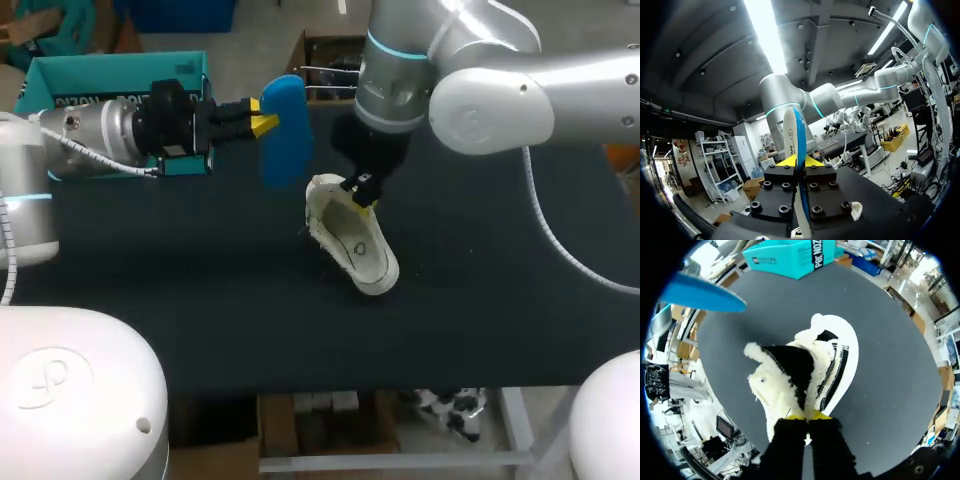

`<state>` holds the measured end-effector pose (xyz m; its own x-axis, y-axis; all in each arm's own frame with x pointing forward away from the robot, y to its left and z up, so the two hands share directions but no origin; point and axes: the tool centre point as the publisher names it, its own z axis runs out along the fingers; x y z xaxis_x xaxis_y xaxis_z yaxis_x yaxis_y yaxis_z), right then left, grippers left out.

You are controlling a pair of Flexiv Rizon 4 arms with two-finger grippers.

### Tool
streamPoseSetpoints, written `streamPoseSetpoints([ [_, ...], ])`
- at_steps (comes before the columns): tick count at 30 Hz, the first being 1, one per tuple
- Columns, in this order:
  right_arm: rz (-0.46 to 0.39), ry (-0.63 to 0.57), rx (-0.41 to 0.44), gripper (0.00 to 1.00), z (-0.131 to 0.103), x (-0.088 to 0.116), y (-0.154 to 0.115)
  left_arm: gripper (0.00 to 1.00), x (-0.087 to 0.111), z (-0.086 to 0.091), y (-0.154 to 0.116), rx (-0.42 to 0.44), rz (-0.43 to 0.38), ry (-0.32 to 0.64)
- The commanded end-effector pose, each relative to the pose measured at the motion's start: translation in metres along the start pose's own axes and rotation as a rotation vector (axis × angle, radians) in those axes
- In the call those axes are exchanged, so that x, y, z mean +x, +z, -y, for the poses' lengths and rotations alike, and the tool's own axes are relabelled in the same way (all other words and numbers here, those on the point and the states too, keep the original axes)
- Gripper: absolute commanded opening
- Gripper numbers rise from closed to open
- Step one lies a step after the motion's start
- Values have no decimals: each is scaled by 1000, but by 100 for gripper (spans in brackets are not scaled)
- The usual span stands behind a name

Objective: Open the shoe tongue, take the insole out of the shoe, put the insole back into the shoe, and pack the shoe into the shoebox

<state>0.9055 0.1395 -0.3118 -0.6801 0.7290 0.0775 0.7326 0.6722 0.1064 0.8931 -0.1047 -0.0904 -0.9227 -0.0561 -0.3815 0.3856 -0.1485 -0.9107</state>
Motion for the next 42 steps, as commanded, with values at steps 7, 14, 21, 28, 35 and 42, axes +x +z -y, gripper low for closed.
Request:
streamPoseSetpoints([
  [7, 47, 281, -220, 0, 7, 7, 2, 0, -42, -21, 9, 123, -235, 5],
  [14, 56, 368, -291, 0, 18, 1, 14, 0, -51, -30, 3, 123, -246, 1],
  [21, 38, 411, -311, 0, 25, -12, 28, 0, -57, -42, -1, 126, -258, -17],
  [28, 42, 440, -316, 43, 29, -25, 25, 0, -57, -47, -3, 150, -269, -19],
  [35, 75, 450, -339, 100, 47, -31, 5, 0, -42, -39, 16, 200, -316, 3],
  [42, 93, 461, -345, 100, 59, -32, -3, 0, -28, -38, 32, 235, -205, -184],
])
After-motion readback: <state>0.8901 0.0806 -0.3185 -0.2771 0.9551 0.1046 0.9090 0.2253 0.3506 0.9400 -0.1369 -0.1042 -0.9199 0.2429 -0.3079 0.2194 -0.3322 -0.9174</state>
